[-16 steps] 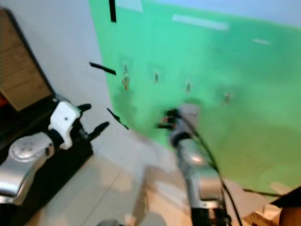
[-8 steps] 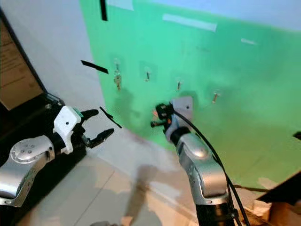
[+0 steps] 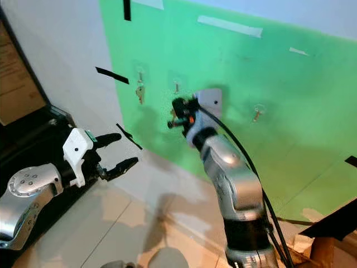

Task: Hang keys on a hook

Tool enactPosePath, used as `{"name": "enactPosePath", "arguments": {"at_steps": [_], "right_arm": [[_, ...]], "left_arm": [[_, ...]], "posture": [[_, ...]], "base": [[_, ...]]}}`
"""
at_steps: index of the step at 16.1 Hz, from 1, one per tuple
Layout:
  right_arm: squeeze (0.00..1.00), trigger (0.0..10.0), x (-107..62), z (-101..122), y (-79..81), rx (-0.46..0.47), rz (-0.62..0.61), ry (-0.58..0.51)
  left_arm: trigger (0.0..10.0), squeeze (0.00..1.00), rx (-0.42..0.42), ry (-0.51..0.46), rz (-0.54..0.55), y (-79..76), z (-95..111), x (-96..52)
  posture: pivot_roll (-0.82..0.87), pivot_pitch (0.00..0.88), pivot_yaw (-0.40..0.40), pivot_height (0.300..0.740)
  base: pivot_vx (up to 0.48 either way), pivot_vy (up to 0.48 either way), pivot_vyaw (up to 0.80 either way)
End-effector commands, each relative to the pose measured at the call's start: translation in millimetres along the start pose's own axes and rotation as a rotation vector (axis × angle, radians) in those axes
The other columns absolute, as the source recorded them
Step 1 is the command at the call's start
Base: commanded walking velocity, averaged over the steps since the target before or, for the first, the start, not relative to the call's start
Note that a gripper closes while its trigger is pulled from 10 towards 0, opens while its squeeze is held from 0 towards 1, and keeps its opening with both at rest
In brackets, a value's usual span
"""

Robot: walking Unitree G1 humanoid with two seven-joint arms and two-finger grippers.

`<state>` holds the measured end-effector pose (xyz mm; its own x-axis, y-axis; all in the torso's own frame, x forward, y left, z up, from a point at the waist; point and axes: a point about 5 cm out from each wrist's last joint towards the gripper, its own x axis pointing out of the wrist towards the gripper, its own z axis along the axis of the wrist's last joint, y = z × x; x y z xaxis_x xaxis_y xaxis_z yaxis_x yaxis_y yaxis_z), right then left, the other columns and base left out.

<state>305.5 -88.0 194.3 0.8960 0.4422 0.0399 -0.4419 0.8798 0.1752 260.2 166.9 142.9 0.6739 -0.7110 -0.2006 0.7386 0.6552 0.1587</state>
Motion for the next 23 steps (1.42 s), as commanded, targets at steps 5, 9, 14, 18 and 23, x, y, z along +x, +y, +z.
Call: {"name": "enactPosePath", "arguments": {"at_steps": [5,9,14,18,23], "right_arm": [[0.00,10.0,9.3,10,-8.1,0.082,-0.076,-0.029],[0.00,10.0,11.2,10,-6.9,0.103,-0.072,-0.031],[0.00,10.0,14.3,12,-1.2,0.103,-0.030,-0.029],[0.00,10.0,15.6,15,-0.8,0.110,-0.027,-0.042],[0.00,10.0,18.7,11,2.5,0.116,-0.022,-0.021]], "left_arm": [[10.0,0.00,0.002,-0.024,-0.033,-2.7,8,-2.2],[10.0,0.00,0.000,-0.034,-0.042,-3.5,9,-0.4],[10.0,0.00,-0.002,-0.035,-0.045,-3.3,10,0.0],[10.0,0.00,0.000,-0.038,-0.050,-2.7,11,1.4],[10.0,0.00,0.002,-0.038,-0.056,-2.5,11,2.6]], "posture": [[0.06,0.000,-0.034,0.740],[0.05,0.000,-0.030,0.740],[0.06,0.000,-0.031,0.740],[0.05,0.000,-0.027,0.740],[0.05,0.000,-0.023,0.740]], "base": [[0.000,0.000,0.00],[0.000,0.000,0.00],[0.000,0.000,0.00],[0.000,0.000,0.00],[0.000,0.000,0.00]]}}
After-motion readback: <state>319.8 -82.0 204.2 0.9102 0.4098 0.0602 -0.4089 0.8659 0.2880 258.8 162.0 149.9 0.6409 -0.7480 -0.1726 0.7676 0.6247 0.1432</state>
